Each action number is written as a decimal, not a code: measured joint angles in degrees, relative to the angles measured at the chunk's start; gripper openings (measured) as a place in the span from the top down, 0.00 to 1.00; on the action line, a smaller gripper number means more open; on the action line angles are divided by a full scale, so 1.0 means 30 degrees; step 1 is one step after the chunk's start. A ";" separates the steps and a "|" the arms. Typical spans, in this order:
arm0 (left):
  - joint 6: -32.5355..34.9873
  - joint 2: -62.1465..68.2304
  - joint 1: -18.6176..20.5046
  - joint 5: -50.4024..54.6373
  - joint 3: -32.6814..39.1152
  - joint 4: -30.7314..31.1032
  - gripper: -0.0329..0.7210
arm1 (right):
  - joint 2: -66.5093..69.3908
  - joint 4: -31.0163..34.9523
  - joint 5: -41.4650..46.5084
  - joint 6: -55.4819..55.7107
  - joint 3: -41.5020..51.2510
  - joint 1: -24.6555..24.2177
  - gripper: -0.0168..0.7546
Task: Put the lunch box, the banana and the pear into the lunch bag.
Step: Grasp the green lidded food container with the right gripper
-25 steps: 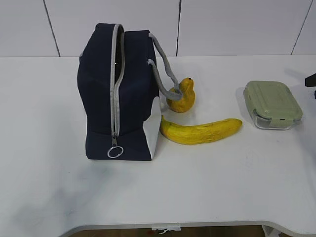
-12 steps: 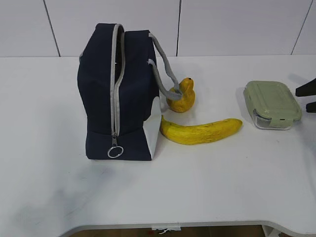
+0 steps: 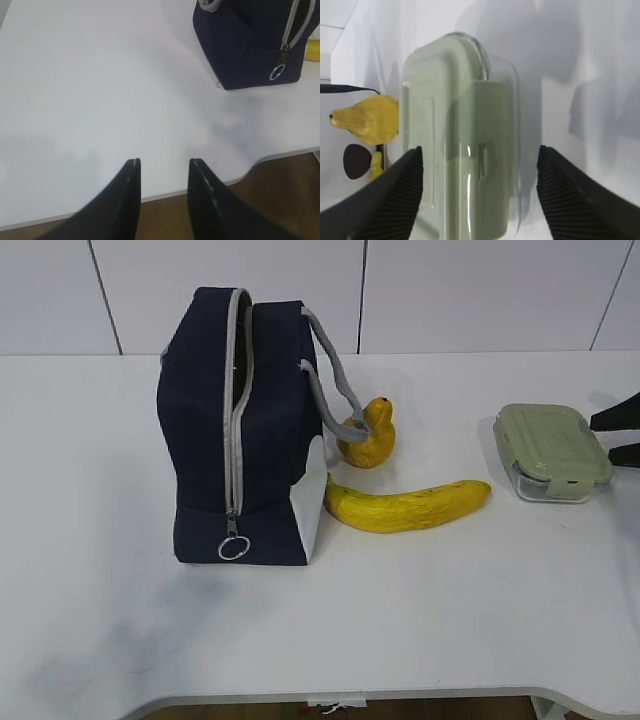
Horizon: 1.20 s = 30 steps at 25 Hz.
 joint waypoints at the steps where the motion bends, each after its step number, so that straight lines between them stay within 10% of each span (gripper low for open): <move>1: 0.0000 0.0000 0.0000 0.0000 0.0000 0.0000 0.63 | 0.0132 0.0137 0.0000 -0.0042 0.0003 0.0000 0.25; 30: 0.0000 0.0000 0.0000 0.0000 0.0000 0.0000 0.63 | 0.0902 0.0467 -0.0172 -0.0880 -0.0157 0.2331 0.27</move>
